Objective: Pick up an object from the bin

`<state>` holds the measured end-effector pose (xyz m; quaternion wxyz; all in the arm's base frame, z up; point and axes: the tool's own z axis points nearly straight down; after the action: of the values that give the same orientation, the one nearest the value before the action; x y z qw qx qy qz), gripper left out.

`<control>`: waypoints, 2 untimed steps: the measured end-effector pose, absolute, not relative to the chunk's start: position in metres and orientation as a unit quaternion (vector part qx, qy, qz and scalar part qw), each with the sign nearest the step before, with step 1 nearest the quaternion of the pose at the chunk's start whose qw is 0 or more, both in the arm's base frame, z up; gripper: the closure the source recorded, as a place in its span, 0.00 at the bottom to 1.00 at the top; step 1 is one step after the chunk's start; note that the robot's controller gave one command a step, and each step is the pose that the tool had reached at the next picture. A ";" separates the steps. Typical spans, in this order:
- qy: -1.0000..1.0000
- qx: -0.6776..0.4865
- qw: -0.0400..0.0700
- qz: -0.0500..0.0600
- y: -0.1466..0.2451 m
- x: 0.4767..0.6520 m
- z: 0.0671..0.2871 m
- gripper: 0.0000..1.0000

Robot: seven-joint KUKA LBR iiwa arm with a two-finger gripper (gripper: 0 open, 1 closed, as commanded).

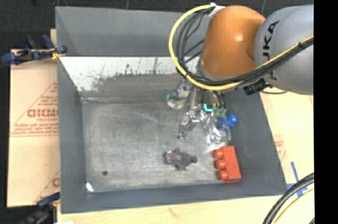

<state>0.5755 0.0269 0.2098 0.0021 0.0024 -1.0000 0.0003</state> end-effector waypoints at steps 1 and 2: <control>-0.999 0.034 -0.001 0.001 -0.011 0.491 0.159 0.00; -1.000 0.010 0.000 -0.001 -0.011 0.496 0.150 0.00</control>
Offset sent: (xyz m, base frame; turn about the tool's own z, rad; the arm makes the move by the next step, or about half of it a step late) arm -0.0847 -0.0364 -0.0506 -0.0670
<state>0.4959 -0.0109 0.1499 0.0002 0.0105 -0.9999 -0.0008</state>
